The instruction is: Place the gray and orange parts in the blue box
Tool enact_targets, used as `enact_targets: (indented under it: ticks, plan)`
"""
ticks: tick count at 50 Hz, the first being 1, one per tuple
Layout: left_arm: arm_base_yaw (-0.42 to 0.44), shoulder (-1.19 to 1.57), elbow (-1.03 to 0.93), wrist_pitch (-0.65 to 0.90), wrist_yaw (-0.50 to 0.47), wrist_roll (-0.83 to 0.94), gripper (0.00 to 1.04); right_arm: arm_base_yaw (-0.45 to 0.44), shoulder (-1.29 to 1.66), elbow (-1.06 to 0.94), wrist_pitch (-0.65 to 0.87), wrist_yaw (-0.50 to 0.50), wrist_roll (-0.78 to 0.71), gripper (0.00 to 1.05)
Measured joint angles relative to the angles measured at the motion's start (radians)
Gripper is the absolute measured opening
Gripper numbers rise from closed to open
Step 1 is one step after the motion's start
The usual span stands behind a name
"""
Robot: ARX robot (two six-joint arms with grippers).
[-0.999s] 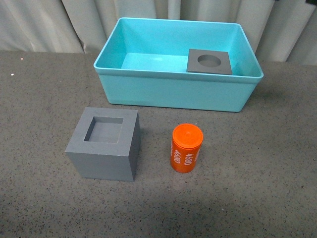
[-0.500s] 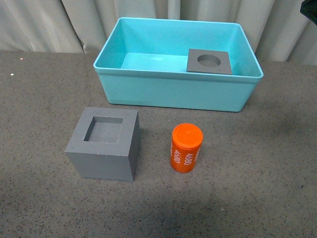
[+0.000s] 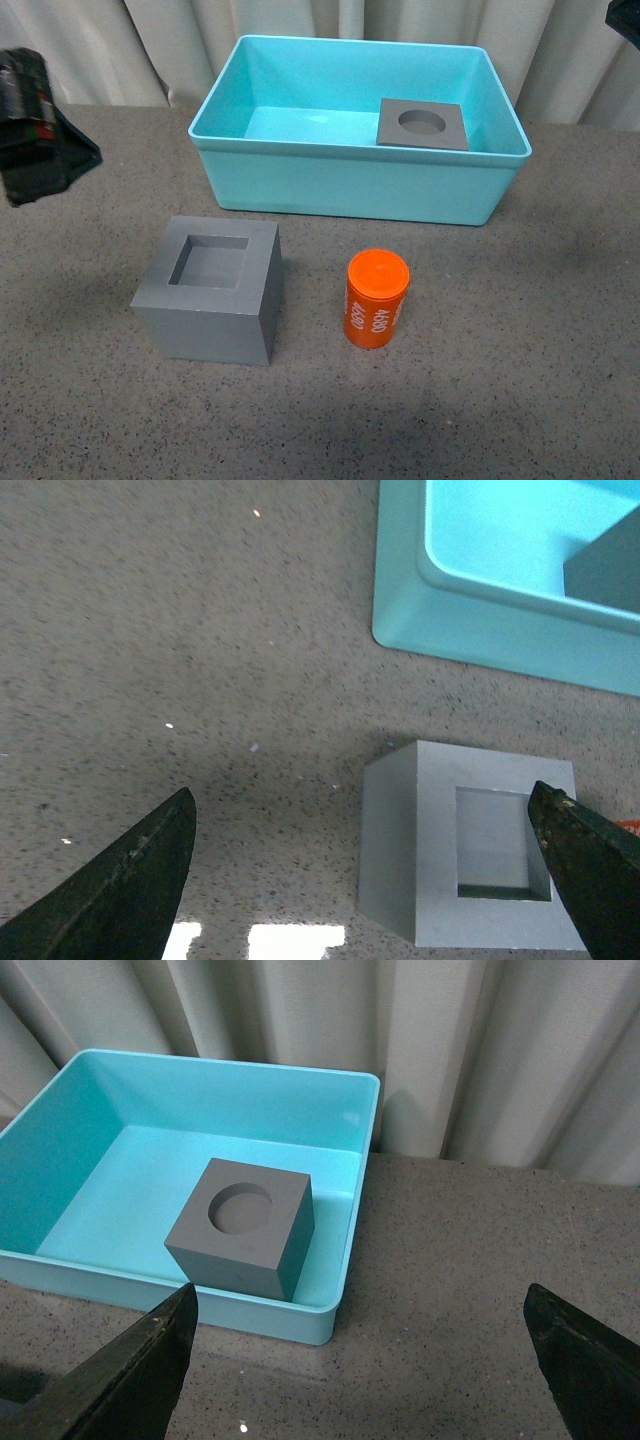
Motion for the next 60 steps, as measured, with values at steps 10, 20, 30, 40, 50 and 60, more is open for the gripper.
enact_targets:
  ticks: [10,20,30,40,50,60]
  plan:
    - [-0.086,0.153,0.070,-0.031,0.019,0.000,0.98,0.000,0.000,0.000,0.000,0.000,-0.002,0.95]
    - [-0.136,0.248,0.109,-0.020,-0.003,0.010,0.98,0.000,0.000,0.000,0.000,0.000,-0.002,0.95]
    - [-0.135,0.351,0.153,-0.021,-0.044,-0.009,0.98,0.000,0.000,0.000,0.000,0.000,-0.002,0.95]
    - [-0.139,0.399,0.172,-0.035,-0.053,-0.034,0.77,0.000,0.000,0.000,0.000,0.000,-0.002,0.95]
    - [-0.151,0.397,0.181,-0.047,-0.048,-0.054,0.37,0.000,0.000,0.000,0.000,0.000,-0.002,0.95]
    - [-0.162,0.326,0.167,-0.066,-0.062,-0.060,0.18,0.000,0.000,0.000,0.000,0.000,-0.002,0.95]
